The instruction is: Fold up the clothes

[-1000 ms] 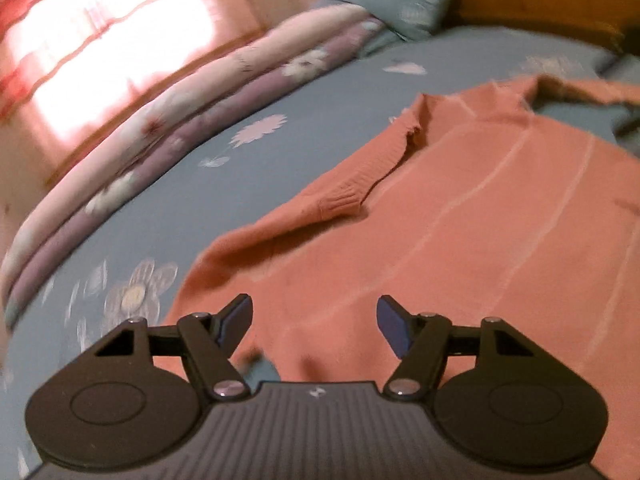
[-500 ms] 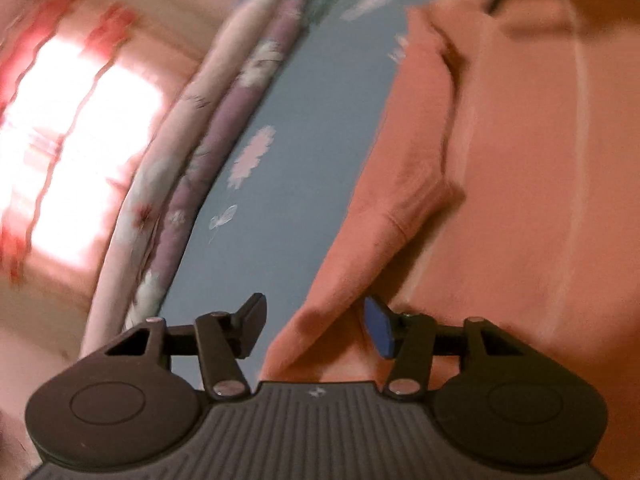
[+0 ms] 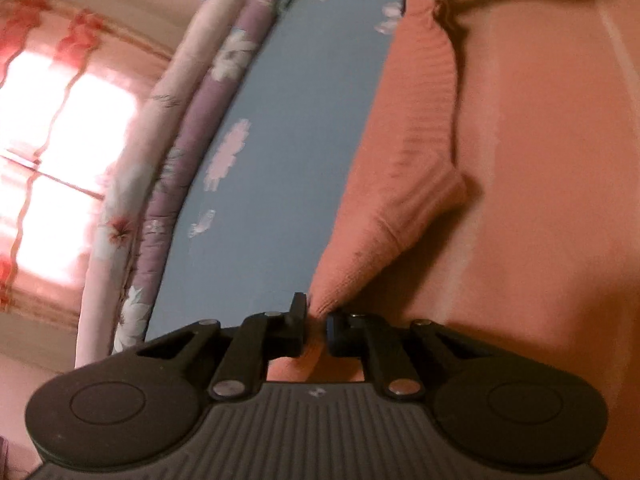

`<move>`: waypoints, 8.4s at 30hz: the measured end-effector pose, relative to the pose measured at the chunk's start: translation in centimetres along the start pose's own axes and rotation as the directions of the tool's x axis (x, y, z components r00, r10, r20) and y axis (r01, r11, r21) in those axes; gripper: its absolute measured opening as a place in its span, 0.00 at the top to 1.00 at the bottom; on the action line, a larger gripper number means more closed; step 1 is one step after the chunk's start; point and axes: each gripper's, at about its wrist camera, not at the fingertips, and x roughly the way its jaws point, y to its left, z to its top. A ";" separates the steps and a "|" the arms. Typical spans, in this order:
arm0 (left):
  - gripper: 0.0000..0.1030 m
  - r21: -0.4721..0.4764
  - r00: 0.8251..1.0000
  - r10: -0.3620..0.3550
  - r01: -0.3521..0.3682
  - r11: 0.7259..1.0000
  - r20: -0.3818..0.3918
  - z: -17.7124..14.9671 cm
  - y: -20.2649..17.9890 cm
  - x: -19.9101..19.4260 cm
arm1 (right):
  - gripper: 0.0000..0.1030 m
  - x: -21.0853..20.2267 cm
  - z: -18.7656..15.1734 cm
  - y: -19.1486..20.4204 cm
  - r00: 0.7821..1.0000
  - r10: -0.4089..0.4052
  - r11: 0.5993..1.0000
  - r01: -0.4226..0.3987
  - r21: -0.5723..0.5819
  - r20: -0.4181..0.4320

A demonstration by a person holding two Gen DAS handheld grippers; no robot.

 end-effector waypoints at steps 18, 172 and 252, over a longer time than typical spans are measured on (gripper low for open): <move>0.88 -0.568 0.991 -0.119 0.061 0.821 -0.067 -0.7 7.2 6.4 | 0.91 5.9 0.9 -3.4 0.980 -0.171 0.934 0.193 0.302 -0.099; 0.21 -0.835 0.896 -0.443 0.257 0.486 0.018 -9.8 -12.3 -32.4 | 0.00 -28.9 -10.6 18.6 0.986 0.165 0.562 -0.066 0.824 -0.034; 0.02 -0.913 0.931 -0.362 0.189 0.362 0.049 -10.0 -12.6 -22.8 | 0.13 -19.5 -24.5 3.2 0.922 0.041 0.096 -0.388 0.917 0.386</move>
